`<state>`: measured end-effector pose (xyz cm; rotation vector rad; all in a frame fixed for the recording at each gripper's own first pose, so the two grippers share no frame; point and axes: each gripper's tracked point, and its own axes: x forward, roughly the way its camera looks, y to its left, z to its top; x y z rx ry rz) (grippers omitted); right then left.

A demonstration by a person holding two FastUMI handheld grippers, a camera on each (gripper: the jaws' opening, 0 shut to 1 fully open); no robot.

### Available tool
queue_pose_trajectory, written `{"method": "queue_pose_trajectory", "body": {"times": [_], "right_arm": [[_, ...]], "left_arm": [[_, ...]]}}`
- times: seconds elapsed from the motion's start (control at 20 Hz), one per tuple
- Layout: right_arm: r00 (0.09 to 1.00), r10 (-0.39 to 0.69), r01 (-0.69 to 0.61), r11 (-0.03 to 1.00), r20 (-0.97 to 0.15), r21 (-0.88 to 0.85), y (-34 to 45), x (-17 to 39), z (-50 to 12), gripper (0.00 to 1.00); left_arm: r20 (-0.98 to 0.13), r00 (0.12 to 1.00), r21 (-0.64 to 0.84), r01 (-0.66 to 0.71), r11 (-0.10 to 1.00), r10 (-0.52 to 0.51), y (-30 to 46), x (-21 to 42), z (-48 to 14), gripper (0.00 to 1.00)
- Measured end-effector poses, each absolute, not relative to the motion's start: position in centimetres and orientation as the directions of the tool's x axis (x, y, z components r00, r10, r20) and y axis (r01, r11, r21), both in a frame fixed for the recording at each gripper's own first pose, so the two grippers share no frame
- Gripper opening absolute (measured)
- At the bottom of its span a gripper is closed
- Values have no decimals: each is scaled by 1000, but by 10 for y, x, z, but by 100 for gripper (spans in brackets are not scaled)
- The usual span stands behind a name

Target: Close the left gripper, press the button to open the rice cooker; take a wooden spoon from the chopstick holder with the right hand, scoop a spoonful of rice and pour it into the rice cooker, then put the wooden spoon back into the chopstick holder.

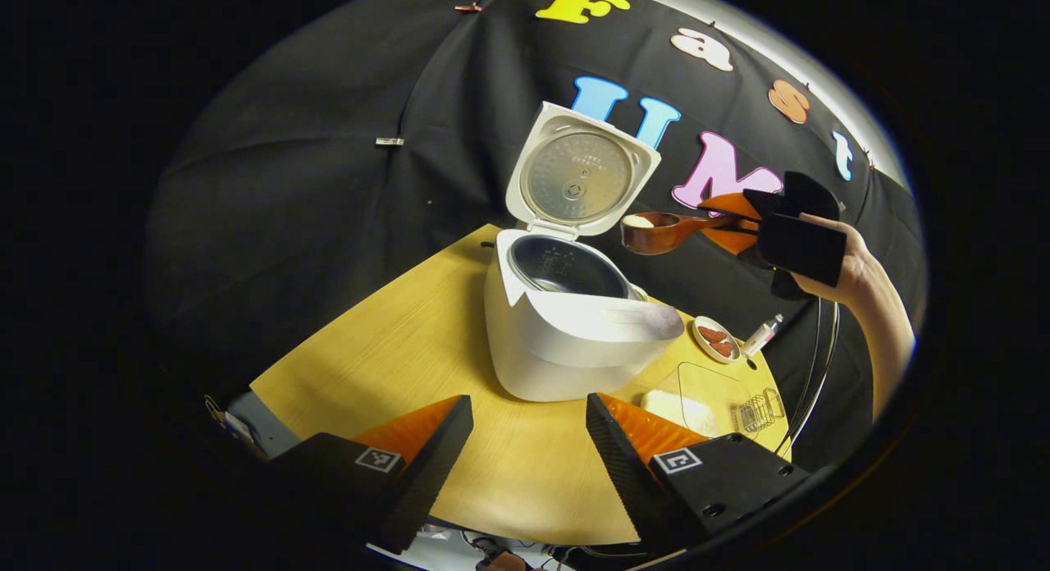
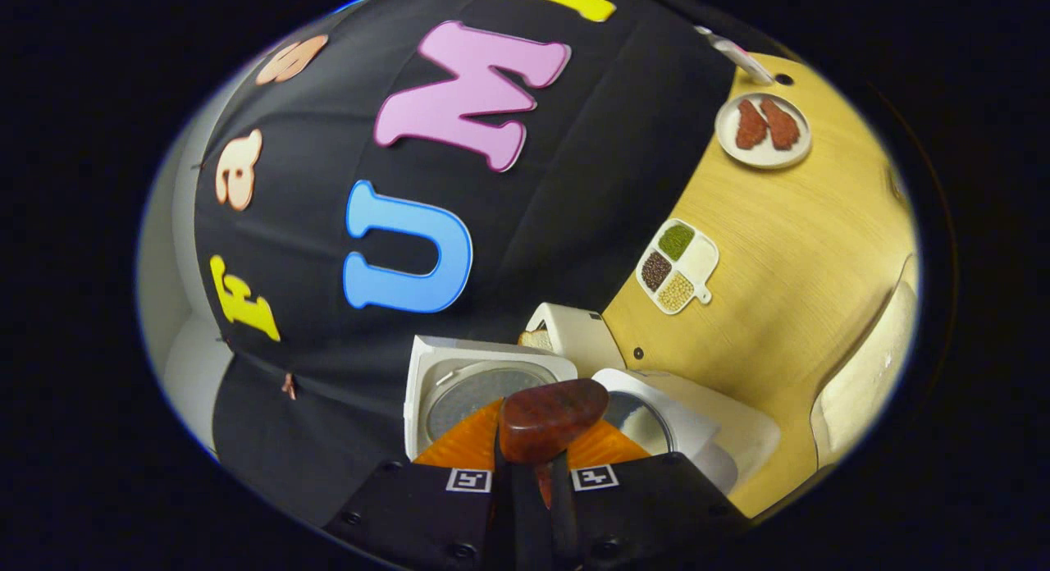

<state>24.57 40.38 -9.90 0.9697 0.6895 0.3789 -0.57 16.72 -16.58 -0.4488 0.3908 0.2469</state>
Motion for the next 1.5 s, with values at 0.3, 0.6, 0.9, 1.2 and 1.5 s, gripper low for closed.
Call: {"method": "queue_pose_trajectory", "body": {"times": [0.3,0.6,0.9,1.2,1.5], "right_arm": [[741,592,-322,728,-317,605,459,248,-102,20],[738,604,-521,793,-300,316,491,245,-121,21],[709,644,-665,746,-287,34,516,235,-130,20],[651,712,-759,617,-262,-209,535,208,-136,20],[575,775,-795,454,-262,-403,553,167,-151,20]], "left_arm": [[-425,890,-386,-342,857,164,182,-7,-169,96],[-414,888,-394,-372,840,200,200,-8,-170,96],[-424,874,-354,-401,845,237,209,-17,-178,96],[-434,866,-352,-415,839,246,200,-27,-183,96],[-429,868,-346,-412,843,249,190,-36,-179,96]]}}
